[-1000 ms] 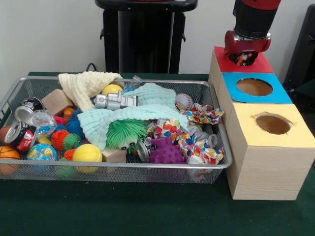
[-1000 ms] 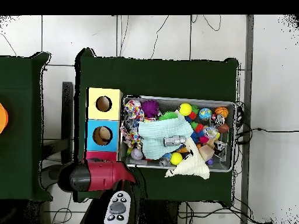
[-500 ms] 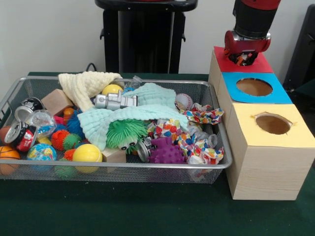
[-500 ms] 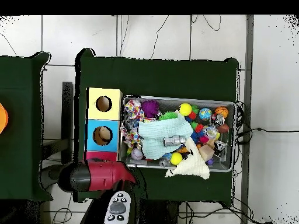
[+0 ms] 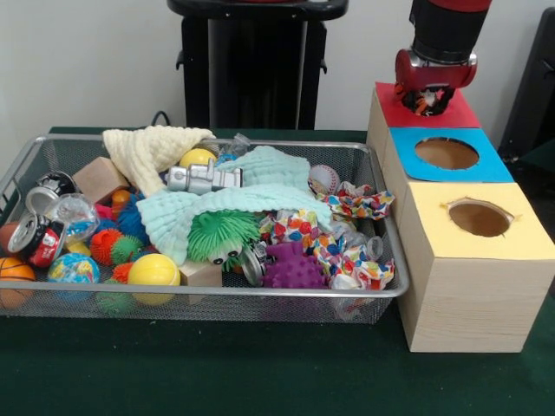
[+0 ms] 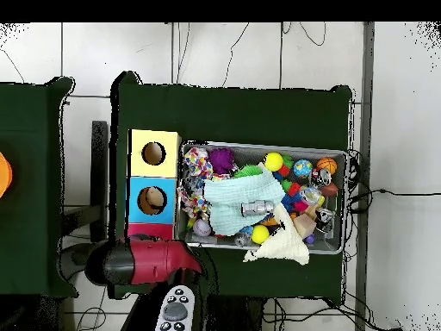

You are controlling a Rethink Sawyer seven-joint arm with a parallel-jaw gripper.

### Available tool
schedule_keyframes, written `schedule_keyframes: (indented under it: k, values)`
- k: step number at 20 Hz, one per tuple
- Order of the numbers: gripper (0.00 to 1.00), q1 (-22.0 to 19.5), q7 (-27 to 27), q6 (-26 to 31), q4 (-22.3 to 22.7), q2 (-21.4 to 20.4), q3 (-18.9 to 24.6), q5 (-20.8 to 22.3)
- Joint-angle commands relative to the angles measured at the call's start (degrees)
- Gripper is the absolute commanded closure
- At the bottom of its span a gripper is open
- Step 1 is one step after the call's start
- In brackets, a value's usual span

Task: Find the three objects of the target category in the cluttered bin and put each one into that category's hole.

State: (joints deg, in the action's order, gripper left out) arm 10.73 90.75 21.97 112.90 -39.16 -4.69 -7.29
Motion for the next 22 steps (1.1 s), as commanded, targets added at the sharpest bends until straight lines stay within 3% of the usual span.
schedule_keyframes:
  k: [1,2,22]
  values:
    - [0.00,-2.7,12.7,-0.2,2.3,-2.2,-1.2,-1.7]
    - [1.00,-2.5,12.8,-0.1,2.1,-2.2,-1.4,-1.6]
    - [1.00,-3.8,11.6,0.4,2.0,-3.3,-0.7,-1.3]
